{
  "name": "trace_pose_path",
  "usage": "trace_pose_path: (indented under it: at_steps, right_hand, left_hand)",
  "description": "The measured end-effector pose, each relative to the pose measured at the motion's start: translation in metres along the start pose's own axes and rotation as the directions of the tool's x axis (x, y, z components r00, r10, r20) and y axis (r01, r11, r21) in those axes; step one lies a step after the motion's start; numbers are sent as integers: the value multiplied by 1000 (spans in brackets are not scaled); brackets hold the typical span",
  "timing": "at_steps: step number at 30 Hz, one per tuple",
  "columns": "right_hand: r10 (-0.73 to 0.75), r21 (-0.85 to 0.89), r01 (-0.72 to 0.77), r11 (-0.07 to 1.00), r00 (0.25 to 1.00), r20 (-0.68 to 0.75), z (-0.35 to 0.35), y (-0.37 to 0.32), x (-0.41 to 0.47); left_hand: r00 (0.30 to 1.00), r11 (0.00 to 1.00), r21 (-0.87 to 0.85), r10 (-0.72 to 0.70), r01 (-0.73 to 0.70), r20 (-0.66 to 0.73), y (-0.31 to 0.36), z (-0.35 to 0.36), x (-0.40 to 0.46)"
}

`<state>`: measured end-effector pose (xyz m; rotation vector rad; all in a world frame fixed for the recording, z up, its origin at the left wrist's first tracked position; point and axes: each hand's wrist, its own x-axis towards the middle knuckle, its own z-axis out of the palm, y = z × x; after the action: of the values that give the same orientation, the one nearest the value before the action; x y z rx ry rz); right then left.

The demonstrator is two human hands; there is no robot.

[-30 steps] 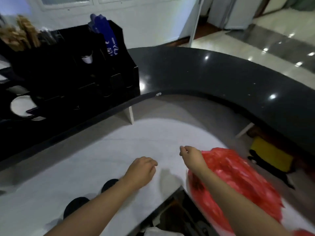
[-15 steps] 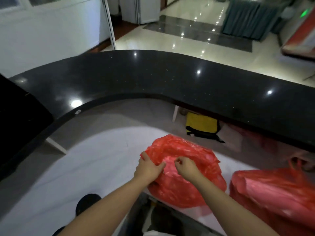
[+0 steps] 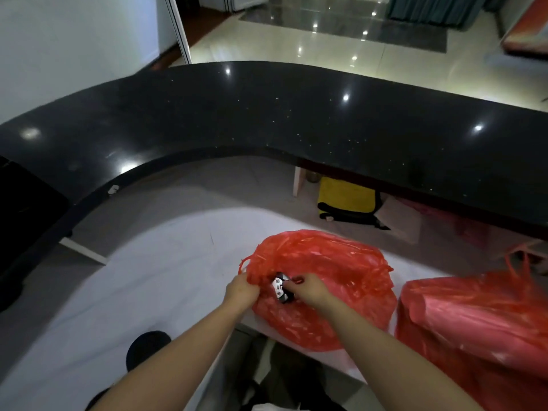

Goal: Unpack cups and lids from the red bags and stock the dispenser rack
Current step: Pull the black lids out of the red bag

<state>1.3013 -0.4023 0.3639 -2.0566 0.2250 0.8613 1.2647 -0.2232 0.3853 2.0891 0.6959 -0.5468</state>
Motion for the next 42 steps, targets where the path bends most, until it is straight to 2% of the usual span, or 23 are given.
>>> trace_pose_path:
  at_steps: [2,5,10,13,21,26,32,37,42]
  right_hand:
    - [52,130,-54,990,998,22,-4,-1,2]
    - [119,219,-134,967,990,79,-10,-4,3]
    - [164,227,-196,954,975,152,-20,-9,5]
    - [158,172,-187,967,973,166,-28,-13,5]
    - [102,-62,-101,993,995,18,-62,-20,3]
    - [169,83,-169,982,986,2,-83,-22,-5]
    - [185,174,-181,968,983,-6,-102,-22,-17]
    - [187,196,-180,964,982,-14,-110,-31,-26]
    - [176,172,-162,972,982,-67,-115,-35,-24]
  left_hand:
    - [999,996,-76,-45,45,2,-3,2,2]
    - [996,984,-155,-84,87,21,-3,2,3]
    - [994,956,-274,-94,103,47,4,-4,3]
    - [993,940,-325,-84,105,81,9,-8,1]
    - [998,969,-240,-53,63,47,14,-9,12]
    - [1000,986,-167,-10,11,2,28,-14,15]
    - [996,991,-116,62,-68,-57,44,-21,17]
    - [989,987,-106,107,-118,-103,55,-31,19]
    - [985,981,-92,162,-168,-66,56,-41,19]
